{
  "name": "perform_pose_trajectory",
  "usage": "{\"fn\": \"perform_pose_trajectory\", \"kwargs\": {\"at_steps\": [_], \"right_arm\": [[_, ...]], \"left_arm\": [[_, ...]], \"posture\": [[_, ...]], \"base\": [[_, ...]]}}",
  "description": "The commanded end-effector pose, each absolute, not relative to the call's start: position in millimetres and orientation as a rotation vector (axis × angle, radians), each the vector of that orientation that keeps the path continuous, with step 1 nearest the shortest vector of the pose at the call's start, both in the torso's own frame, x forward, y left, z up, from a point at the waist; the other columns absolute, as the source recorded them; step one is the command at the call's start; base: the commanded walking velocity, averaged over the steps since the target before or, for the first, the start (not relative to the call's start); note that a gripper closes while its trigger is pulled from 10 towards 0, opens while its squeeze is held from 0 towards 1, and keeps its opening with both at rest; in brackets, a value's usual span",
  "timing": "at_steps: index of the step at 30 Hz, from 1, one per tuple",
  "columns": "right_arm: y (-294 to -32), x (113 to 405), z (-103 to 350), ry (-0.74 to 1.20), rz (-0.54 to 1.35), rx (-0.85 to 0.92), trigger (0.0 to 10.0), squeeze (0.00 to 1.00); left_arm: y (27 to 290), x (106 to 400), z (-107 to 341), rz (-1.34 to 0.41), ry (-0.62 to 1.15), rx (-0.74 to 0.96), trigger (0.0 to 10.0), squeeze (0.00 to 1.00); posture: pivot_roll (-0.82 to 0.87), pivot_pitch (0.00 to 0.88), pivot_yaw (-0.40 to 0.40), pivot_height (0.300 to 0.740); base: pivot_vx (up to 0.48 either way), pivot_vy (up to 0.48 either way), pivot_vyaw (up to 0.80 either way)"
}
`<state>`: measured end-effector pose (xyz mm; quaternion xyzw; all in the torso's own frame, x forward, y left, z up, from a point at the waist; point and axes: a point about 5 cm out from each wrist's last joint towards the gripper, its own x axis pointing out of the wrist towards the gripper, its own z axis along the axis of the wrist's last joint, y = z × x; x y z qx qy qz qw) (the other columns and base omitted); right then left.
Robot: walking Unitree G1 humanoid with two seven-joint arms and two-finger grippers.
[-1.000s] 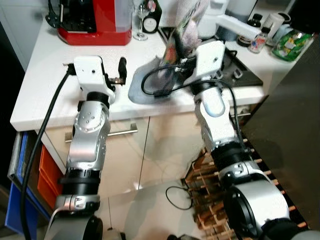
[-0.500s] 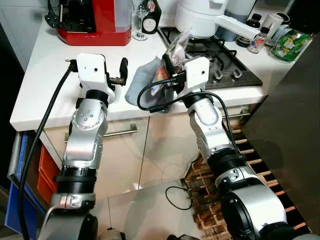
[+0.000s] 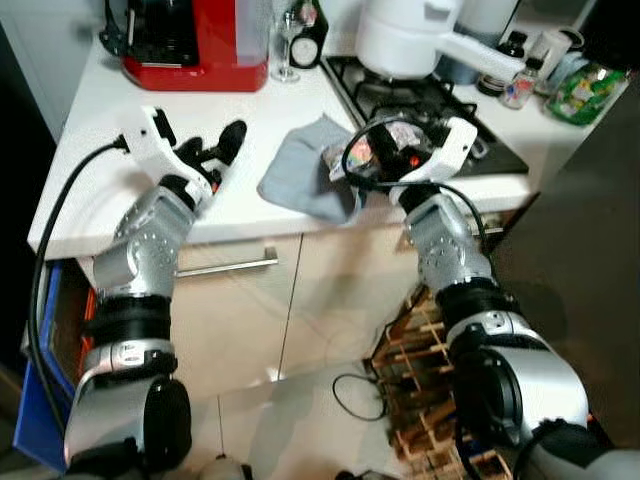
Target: Restocking fridge
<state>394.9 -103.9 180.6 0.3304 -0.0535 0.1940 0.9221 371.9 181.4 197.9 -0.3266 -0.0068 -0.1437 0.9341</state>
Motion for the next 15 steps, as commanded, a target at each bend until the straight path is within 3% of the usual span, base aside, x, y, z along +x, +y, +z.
{"fn": "perform_pose_trajectory", "kwargs": {"at_steps": [1,2,7,15], "right_arm": [[-111,400,196,-0.150,0.410,0.724,0.0,0.00],[-112,401,197,-0.145,0.418,0.760,0.0,0.00],[-108,401,199,-0.144,0.435,0.777,0.0,0.00],[-98,401,196,-0.122,0.468,0.823,0.0,0.00]], "left_arm": [[170,372,203,-0.367,0.003,-0.796,10.0,0.00],[160,371,202,-0.410,0.029,-0.903,10.0,0.00],[136,369,205,-0.468,0.049,-1.006,10.0,0.00],[110,367,212,-0.541,0.114,-1.026,10.0,0.00]], "posture": [[0.02,0.000,-0.107,0.740],[0.02,0.000,-0.112,0.740],[0.02,0.000,-0.111,0.740],[0.01,0.000,-0.097,0.740]], "base": [[0.000,0.000,0.00],[0.000,0.000,0.00],[0.000,0.000,0.00],[0.000,0.000,0.00]]}}
